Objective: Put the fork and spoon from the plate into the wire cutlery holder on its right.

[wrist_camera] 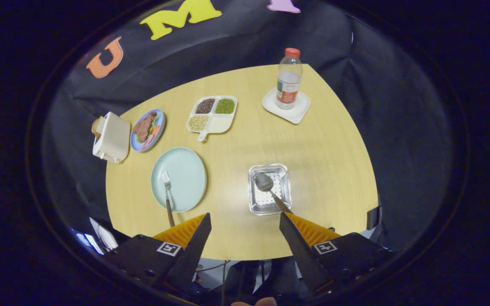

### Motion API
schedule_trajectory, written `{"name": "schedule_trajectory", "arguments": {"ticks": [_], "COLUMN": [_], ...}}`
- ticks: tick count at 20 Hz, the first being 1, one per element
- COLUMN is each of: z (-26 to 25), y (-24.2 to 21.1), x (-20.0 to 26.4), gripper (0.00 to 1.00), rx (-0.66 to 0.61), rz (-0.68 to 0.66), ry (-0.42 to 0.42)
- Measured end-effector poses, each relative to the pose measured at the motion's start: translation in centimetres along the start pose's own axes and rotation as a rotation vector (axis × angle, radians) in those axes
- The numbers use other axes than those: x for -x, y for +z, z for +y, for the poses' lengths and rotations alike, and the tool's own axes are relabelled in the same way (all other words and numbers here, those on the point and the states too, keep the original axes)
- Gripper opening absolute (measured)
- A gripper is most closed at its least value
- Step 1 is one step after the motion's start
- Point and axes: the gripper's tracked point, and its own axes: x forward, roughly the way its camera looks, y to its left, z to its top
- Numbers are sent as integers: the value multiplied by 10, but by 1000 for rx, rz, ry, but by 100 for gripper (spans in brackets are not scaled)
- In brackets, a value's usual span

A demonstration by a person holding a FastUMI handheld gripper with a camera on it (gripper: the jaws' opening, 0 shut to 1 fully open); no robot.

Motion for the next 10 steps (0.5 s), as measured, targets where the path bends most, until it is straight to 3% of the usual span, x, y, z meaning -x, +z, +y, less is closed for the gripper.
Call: {"name": "schedule_trajectory", "arguments": {"ticks": [10], "z": [130], "y": [-60], "x": [-64], "gripper": [97], "rx": [177], "rz": [135], "ry": [50]}}
